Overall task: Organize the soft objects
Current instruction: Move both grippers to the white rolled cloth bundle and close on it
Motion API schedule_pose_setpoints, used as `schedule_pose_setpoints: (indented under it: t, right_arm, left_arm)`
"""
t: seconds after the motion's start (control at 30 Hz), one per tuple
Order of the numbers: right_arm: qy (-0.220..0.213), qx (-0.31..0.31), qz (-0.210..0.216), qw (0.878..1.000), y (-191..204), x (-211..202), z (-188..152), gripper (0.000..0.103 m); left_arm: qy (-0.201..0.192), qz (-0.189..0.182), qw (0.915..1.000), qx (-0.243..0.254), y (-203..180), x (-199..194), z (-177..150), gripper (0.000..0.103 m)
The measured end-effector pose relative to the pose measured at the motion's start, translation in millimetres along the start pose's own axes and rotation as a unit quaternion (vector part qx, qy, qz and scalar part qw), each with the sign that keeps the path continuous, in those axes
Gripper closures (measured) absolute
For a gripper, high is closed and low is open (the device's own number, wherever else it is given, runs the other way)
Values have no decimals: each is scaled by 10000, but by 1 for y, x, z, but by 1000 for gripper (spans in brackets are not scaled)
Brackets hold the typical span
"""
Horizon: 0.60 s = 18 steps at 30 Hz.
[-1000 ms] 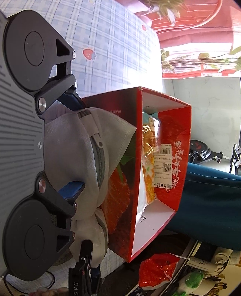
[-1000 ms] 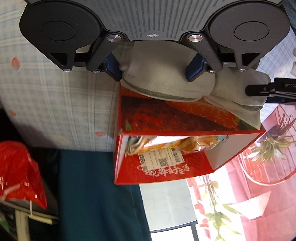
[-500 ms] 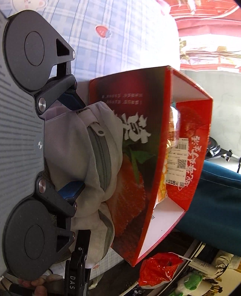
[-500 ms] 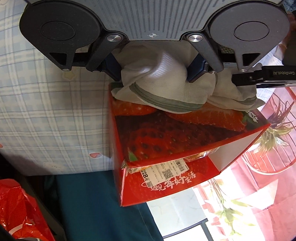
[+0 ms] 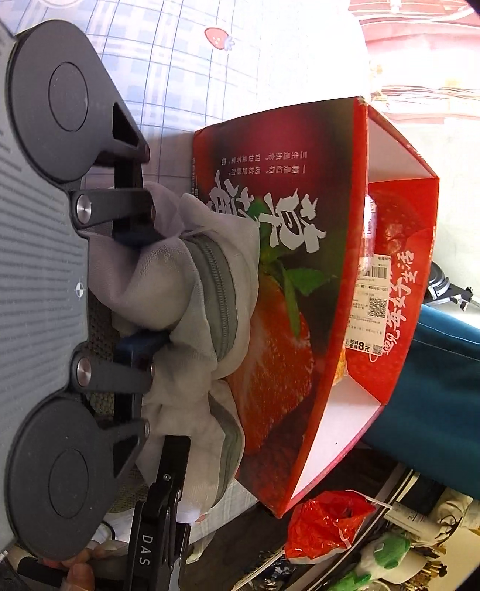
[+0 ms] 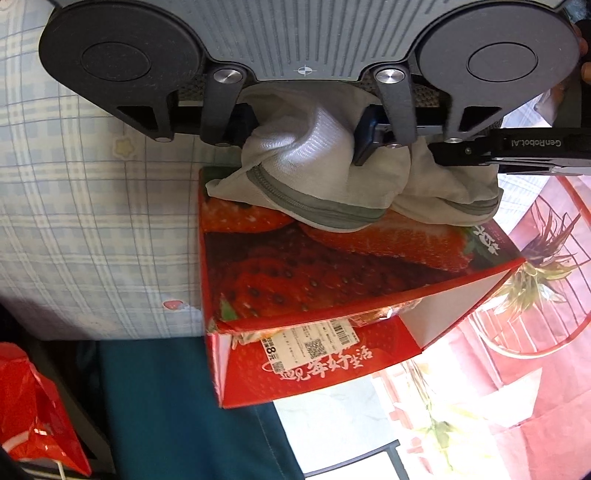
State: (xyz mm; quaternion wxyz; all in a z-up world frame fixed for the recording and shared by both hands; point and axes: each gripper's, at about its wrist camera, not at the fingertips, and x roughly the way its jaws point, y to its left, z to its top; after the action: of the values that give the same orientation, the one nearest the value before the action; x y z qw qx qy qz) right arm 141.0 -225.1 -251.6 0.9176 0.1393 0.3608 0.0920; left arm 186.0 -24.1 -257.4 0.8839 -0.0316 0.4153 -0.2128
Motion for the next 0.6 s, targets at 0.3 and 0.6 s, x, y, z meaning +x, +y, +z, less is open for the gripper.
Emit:
schedule_pose_setpoints:
  t: [0.3,0.6]
  right_arm:
    - [-139,-83,104,9998,16,-14,1,69]
    - [-378,-164,204,9989,29,-34,9,69]
  left_arm:
    - [-291,3,9996,-12,0,-29,-6,86]
    - [-627,-11,9980,89,-8,-64,-3,86]
